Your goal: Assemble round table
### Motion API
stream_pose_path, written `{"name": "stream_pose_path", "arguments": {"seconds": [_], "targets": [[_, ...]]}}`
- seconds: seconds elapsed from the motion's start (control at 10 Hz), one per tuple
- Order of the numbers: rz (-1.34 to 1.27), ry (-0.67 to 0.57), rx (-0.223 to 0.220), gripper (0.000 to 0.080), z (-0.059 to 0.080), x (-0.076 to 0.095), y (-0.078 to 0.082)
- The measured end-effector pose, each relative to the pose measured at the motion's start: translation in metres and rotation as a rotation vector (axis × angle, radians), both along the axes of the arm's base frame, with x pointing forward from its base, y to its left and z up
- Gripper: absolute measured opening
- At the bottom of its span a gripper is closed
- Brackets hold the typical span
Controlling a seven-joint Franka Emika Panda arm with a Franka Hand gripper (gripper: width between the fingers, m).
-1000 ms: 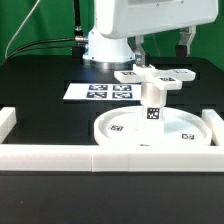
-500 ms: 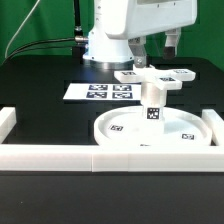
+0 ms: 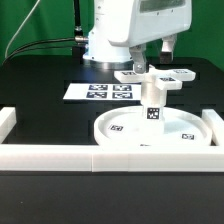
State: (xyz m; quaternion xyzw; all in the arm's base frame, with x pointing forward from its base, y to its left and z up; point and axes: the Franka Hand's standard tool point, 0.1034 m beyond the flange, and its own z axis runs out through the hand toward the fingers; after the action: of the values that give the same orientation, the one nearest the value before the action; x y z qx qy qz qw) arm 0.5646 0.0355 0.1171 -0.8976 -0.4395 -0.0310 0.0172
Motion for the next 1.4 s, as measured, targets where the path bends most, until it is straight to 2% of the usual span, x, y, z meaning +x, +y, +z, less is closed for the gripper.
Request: {"name": "stream_pose_path", "arguments": {"seconds": [0.7,1.3,1.4], "targets": [[-0.007,0.020,-0.003,0.0649,-0.011,-0.005,0.000],[-0.020,0.019,-0.002,0.0649,-0.012,-0.002,0.001],[-0.021,0.021,-0.003,0.0512,-0.012,-0.003,0.000]]}}
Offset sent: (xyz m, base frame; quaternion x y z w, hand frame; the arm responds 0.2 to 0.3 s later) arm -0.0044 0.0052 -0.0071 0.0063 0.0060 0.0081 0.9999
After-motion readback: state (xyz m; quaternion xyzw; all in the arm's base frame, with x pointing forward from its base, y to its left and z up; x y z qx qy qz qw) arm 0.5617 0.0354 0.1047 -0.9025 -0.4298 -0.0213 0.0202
